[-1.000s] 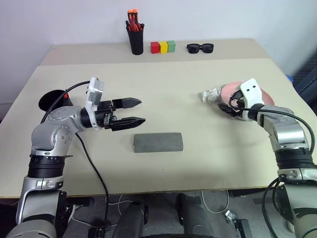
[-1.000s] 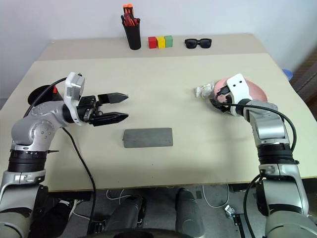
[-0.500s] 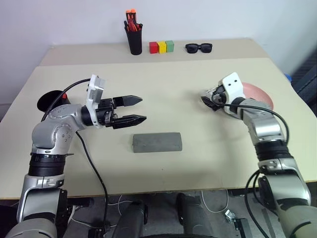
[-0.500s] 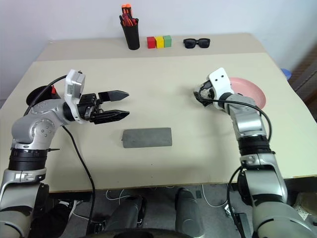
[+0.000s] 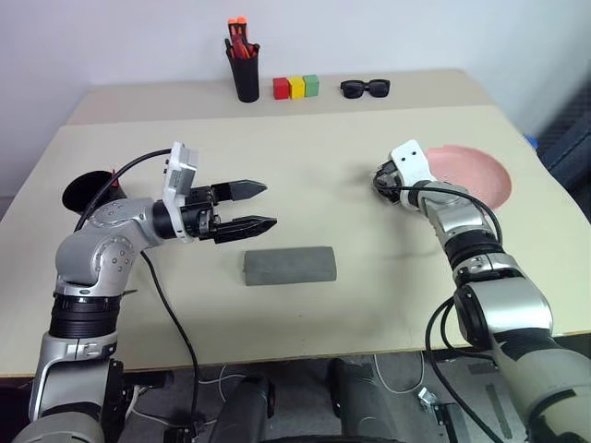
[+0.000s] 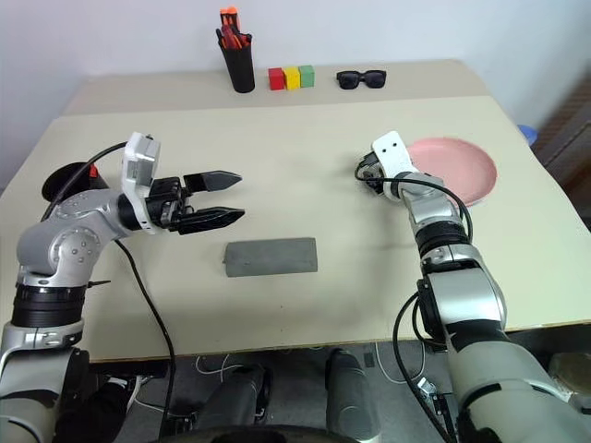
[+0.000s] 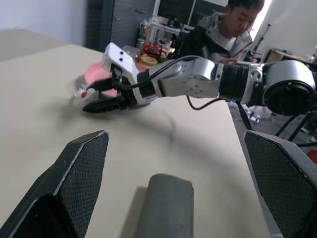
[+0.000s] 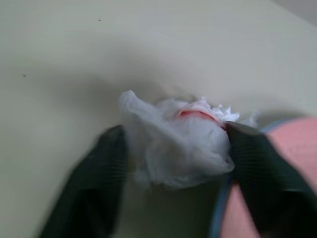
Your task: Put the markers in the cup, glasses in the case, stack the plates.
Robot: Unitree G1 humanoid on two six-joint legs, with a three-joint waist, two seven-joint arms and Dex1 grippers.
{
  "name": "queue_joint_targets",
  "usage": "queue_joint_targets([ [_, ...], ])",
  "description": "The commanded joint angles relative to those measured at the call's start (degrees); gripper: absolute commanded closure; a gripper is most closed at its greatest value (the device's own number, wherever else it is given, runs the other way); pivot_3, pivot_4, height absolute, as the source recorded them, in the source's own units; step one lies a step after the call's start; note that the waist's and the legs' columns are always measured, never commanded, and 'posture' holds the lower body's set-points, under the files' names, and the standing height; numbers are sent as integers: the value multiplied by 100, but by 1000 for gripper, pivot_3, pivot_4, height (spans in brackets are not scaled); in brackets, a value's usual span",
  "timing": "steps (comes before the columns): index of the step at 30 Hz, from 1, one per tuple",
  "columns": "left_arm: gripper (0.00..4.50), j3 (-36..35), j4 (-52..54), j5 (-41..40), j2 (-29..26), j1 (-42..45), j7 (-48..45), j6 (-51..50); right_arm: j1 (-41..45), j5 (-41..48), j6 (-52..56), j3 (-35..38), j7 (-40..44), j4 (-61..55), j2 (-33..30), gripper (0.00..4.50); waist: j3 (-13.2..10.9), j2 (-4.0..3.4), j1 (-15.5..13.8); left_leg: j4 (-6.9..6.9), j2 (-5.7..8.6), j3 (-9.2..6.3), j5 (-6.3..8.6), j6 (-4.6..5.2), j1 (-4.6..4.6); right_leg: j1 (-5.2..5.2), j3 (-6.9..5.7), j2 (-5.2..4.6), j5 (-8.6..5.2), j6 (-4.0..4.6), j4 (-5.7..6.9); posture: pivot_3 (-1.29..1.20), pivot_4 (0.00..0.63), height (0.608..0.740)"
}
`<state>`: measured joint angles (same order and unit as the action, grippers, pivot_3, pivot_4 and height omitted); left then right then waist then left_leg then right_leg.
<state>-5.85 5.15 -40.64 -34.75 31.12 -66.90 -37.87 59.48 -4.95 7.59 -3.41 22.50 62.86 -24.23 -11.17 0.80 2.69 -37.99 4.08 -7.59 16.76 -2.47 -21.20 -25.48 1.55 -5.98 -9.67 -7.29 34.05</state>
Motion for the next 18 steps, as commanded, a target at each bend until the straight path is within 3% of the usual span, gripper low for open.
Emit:
queue_joint_targets([
  [1,0,-173,221,-159,-88,-18,83,-27,177,-52,-68,12,36,102,40,3600,0,0,9,3,0,0,0,0,2,0,0,1,0,0,1,0,150,740],
  [3,0,-170,232,-179,-82,12,135,-54,197,-26,-65,60,75,77,37,4470,0,0,8,3,-1,0,0,0,2,0,0,2,0,0,1,0,150,740],
  [7,0,-129,219,-205,-72,62,193,-69,170,128,-193,188,320,-162,15,4470,0,-1,8,3,0,0,0,0,2,1,0,2,0,0,1,0,150,740],
  [10,0,-81,165,-193,-63,102,187,-40,105,727,-232,636,830,-715,27,4470,-3,-5,17,3,-1,0,0,0,2,0,0,2,0,0,0,0,150,740],
  [13,0,-52,125,-183,-50,143,163,-10,148,1057,-245,1077,692,-797,-129,4470,-3,-6,8,3,-1,-1,0,0,1,-1,0,2,0,0,1,0,150,740],
  [18,0,-13,5,-148,29,196,144,87,91,718,-393,1195,-349,-462,-668,4470,-3,-6,-48,1,3,-2,0,0,-3,1,0,0,0,0,-2,0,150,740],
])
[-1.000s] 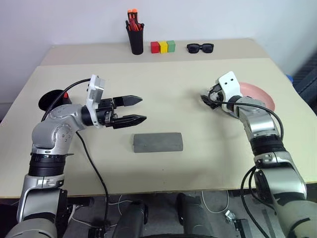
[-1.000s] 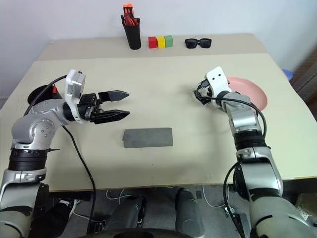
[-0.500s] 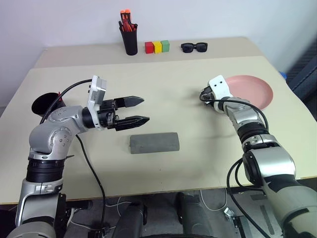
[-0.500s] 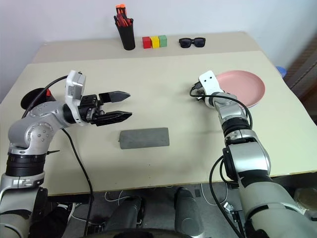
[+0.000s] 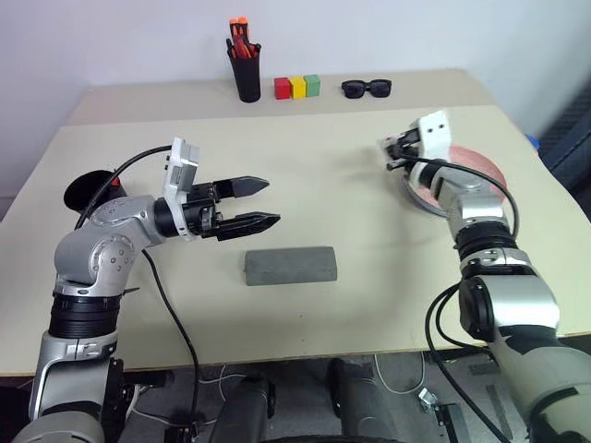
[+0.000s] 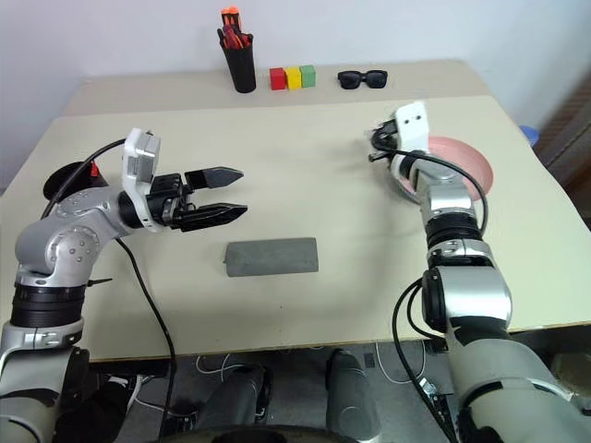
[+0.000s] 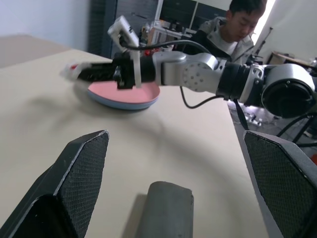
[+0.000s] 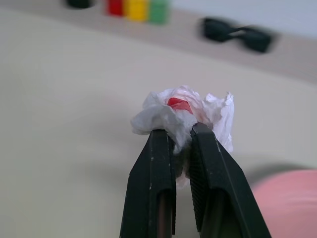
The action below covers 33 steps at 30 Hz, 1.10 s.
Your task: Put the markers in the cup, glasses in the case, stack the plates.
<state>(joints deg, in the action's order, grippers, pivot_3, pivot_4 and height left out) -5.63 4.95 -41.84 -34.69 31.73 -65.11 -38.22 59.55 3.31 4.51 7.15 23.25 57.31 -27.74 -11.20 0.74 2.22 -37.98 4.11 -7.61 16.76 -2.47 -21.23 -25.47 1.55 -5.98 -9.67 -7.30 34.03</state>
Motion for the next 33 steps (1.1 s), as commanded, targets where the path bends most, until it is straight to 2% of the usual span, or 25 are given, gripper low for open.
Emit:
queue_joint_targets([
  [1,0,-36,-1,-6,22,122,-57,174,25,-105,-41,141,-417,115,-373,4470,0,0,11,0,0,0,0,0,0,0,0,0,0,0,-1,0,150,740],
  [5,0,-18,-70,100,48,78,-53,377,-232,26,187,173,-81,17,-458,4470,0,0,83,5,-4,5,1,2,6,-1,1,2,-1,1,0,0,150,740],
  [8,0,-5,-103,109,68,85,-69,413,-337,121,321,199,152,-154,-433,3156,0,-1,128,6,-5,5,1,2,6,-1,1,3,-1,1,2,0,150,740],
  [14,0,-52,28,18,120,60,11,316,-343,63,102,211,120,-447,-569,79,-1,-1,149,5,-5,4,1,2,4,-1,1,3,0,0,1,0,150,740],
  [17,0,-108,115,-27,79,-93,-17,310,-508,254,-36,297,428,-920,-591,26,-1,-1,154,5,-4,4,1,2,4,-1,1,2,0,0,0,0,150,740],
  [21,0,-230,420,-137,51,-458,7,353,-1196,663,164,250,1330,-2341,-637,26,0,-1,145,6,-5,1,2,4,3,-1,1,3,-1,0,-1,0,150,740],
  [25,0,-345,642,-118,119,-715,240,501,-2049,1545,901,346,2290,-4048,-678,26,0,-1,53,3,-5,1,3,4,3,-1,1,2,0,-1,1,0,150,740],
  [32,0,-341,766,-147,137,-791,351,507,-2320,1921,1422,447,2437,-4700,-741,26,0,-1,5,-6,-5,4,0,0,6,5,1,2,-1,0,2,0,150,740],
  [33,0,-591,1095,-296,95,-1263,428,449,-2817,2361,1621,267,3020,-5553,-873,26,0,-1,3,-6,-5,4,0,0,6,5,1,2,0,0,0,0,150,740],
])
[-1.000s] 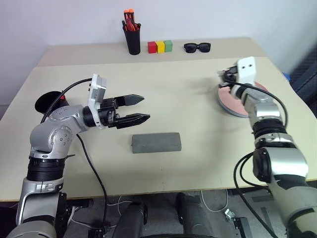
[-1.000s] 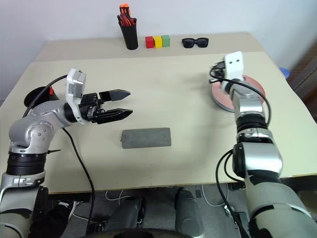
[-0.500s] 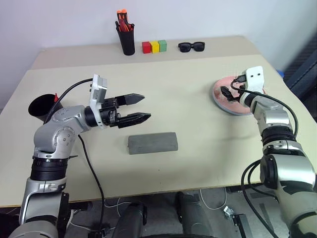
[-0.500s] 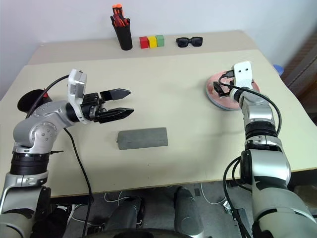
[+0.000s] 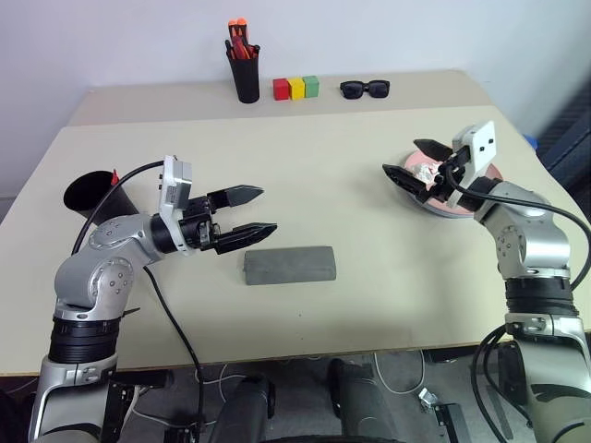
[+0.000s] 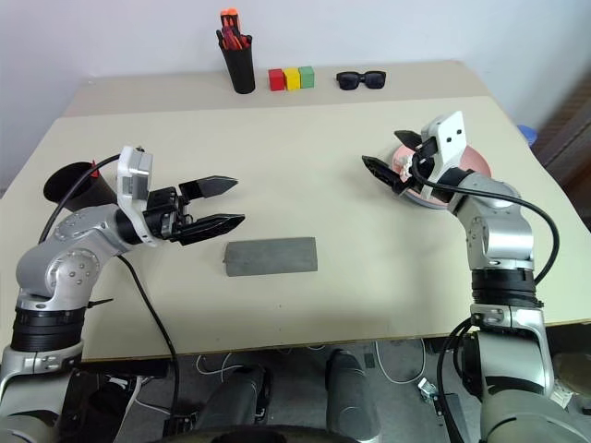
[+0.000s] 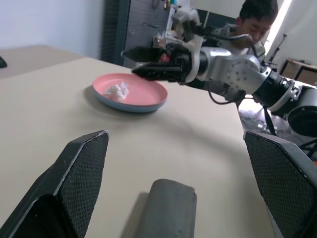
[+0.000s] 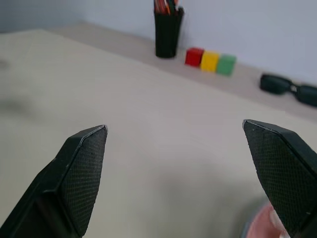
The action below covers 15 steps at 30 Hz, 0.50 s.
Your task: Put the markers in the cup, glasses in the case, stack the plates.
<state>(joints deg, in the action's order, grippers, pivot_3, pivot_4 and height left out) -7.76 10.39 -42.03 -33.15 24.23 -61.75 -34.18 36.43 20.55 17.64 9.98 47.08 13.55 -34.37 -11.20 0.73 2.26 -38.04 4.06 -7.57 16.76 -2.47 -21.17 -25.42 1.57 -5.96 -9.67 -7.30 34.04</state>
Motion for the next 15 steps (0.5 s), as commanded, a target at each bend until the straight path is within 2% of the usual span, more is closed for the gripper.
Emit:
queue_joint_targets([
  [1,0,-596,819,-382,-100,-933,141,19,-938,909,464,-190,1079,-1831,-347,26,4,-4,-1,1,0,0,0,0,-1,-1,0,0,0,0,-1,0,150,740],
  [3,0,-888,1177,-509,-150,-1512,222,52,-1474,1227,588,-327,1495,-2534,-462,26,7,-8,30,16,-8,-3,31,50,5,-4,-2,1,-16,0,1,0,150,740],
  [6,0,-844,1348,-445,-126,-1822,350,186,-1733,1238,518,-299,1790,-2577,-681,26,3,-10,-13,-3,-6,3,37,57,-11,-16,-1,-1,-18,2,-1,0,150,740],
  [8,0,-826,1358,-361,-93,-1948,370,341,-1688,1180,521,-290,1718,-2488,-686,26,4,-8,-66,-10,-2,9,26,38,-3,5,-1,-7,-14,5,-12,0,150,740],
  [11,0,-782,1355,-408,-34,-1988,421,438,-1521,1257,593,-279,1740,-2374,-732,26,4,-8,-151,-9,-8,9,26,37,81,95,-6,-1,-35,8,-38,0,150,740],
  [15,0,-792,1138,-385,-29,-1993,287,656,-1500,1135,455,-278,1776,-2251,-784,26,4,-8,-157,-3,-10,7,29,40,84,102,-8,0,-31,13,-49,0,150,740],
])
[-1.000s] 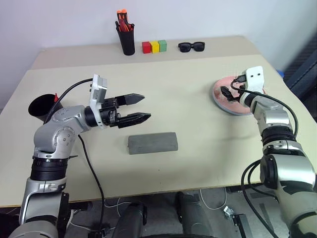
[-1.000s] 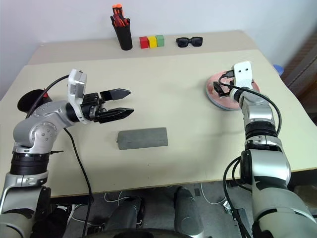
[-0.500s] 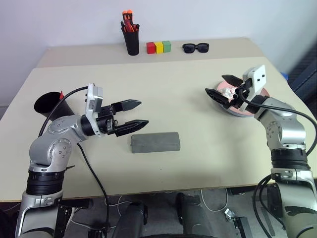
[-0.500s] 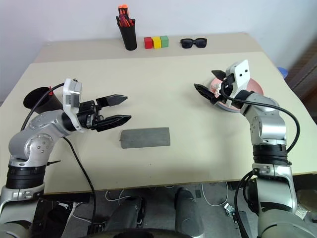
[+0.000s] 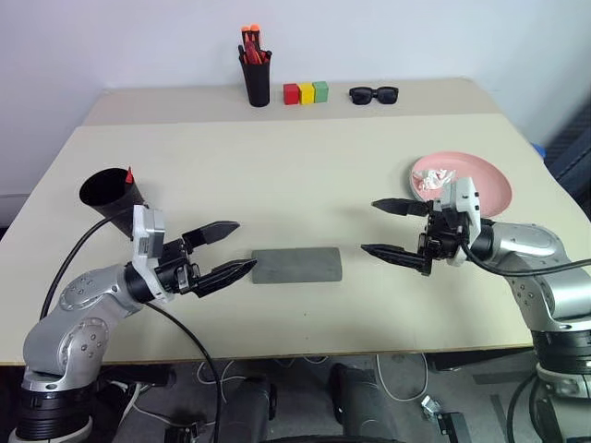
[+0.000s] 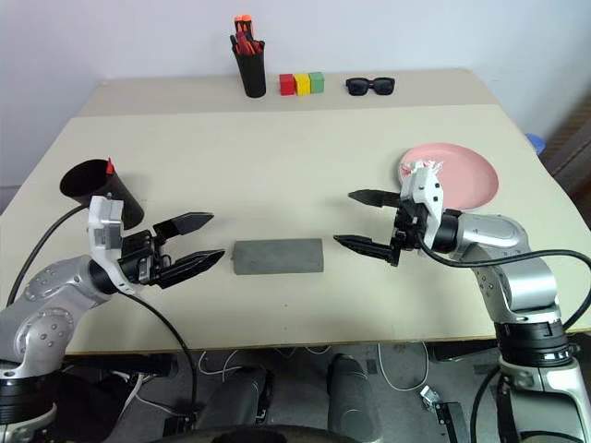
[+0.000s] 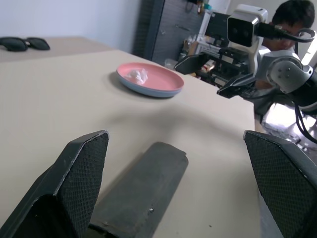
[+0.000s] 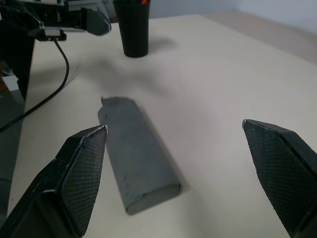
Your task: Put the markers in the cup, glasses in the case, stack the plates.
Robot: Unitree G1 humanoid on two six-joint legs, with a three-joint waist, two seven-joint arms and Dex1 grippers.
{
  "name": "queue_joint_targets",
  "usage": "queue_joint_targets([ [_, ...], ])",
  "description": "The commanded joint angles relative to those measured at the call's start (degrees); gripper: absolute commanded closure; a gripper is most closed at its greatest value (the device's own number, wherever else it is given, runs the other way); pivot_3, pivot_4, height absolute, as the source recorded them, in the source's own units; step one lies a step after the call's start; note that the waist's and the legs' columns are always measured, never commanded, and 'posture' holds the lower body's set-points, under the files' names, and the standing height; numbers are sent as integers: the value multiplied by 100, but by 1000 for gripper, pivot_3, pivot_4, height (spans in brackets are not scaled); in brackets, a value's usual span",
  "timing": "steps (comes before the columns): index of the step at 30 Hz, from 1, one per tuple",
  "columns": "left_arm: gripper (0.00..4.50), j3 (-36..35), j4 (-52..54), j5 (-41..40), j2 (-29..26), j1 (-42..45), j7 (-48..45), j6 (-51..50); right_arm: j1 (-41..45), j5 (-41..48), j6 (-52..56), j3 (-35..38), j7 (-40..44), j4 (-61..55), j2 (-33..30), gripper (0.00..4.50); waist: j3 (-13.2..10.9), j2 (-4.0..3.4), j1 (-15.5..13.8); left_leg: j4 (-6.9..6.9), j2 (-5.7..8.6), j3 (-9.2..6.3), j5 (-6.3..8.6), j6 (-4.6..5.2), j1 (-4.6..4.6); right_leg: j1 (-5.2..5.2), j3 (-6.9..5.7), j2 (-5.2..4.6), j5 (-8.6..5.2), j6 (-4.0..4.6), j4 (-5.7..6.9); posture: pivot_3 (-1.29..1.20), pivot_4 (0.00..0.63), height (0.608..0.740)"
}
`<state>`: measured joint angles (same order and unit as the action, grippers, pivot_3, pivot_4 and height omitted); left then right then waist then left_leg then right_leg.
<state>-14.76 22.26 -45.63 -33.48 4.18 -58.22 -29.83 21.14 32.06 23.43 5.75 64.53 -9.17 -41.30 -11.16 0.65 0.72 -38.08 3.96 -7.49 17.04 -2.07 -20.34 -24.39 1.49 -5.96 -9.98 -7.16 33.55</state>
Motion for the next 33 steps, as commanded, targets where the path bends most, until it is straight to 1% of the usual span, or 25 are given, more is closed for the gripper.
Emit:
queue_joint_targets([
  [1,0,-75,-85,-8,8,18,-71,259,27,-23,-137,150,21,33,-94,26,0,0,-1,2,1,0,2,3,-2,-4,0,0,7,8,-1,0,150,740],
  [4,0,-19,-249,10,4,124,-104,351,8,-4,-98,161,-10,15,-99,26,0,0,-3,6,1,1,3,4,-10,-14,0,0,18,-11,-3,0,150,740],
  [9,0,74,-499,138,-23,260,-245,586,-29,-99,-202,162,-74,68,-75,26,0,0,-2,7,1,2,3,4,-8,-13,0,0,14,-3,-5,0,150,740],
  [16,0,118,-735,231,-77,451,-285,649,3,-205,-336,92,-85,207,-33,26,0,0,-3,7,1,2,3,4,-9,-13,1,0,16,-6,-6,0,150,740],
  [22,0,289,-927,345,-26,816,-242,662,-21,-275,-321,86,-133,201,-89,26,0,0,-1,7,1,2,3,4,-10,-13,0,0,17,-9,-9,0,150,740],
  [29,0,404,-885,353,-16,911,-189,527,-207,-212,-199,213,-270,11,-189,26,0,0,-1,8,1,2,3,4,-10,-13,0,0,18,-11,-10,0,150,740],
  [33,0,486,-1032,382,-29,1148,-182,508,-288,-232,-176,200,-420,-120,-148,26,0,0,-3,8,1,2,3,5,-10,-13,0,0,17,-10,-10,0,150,740],
])
